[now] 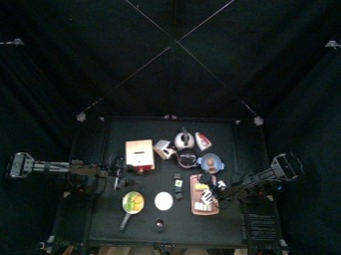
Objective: Hand over egg half
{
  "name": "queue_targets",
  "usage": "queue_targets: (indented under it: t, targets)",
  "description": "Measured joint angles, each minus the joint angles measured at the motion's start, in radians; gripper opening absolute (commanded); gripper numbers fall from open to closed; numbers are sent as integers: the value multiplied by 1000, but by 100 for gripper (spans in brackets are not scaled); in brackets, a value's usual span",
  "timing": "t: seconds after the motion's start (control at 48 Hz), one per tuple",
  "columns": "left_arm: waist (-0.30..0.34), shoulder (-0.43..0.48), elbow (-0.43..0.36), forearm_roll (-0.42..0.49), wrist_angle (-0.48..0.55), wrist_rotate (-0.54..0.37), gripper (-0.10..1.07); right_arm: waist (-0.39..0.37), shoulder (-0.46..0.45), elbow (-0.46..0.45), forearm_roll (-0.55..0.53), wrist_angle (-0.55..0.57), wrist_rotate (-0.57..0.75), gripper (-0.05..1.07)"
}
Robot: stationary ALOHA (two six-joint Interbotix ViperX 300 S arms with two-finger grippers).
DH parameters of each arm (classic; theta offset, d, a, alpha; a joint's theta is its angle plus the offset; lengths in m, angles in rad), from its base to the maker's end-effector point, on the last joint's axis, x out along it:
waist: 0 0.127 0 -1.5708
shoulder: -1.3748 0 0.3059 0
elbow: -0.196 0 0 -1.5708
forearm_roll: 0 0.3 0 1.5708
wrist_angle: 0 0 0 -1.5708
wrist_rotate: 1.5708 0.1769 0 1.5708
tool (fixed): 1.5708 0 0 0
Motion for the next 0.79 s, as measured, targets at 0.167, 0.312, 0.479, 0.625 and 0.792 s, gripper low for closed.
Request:
queue_targets:
  t: [0.167,0.312,0.479,0.625,0.792]
  targets:
    - [0,0,0,-49,-44,0,87,-18,-31,-44,-147,-5,-2,67]
    - [2,9,0,-115,-178,3,87,-38,-74,-104,-330,-20,-2,67]
    - [3,54,0,-158,-330,20,87,-71,-94,-167,-584,-71,9,67]
    - [3,129,-2,-238,-476,83,87,-112,-94,-216,-788,-135,12,67]
    - [5,216,-2,-368,-603,187,87,-164,-94,-265,-936,-199,14,66]
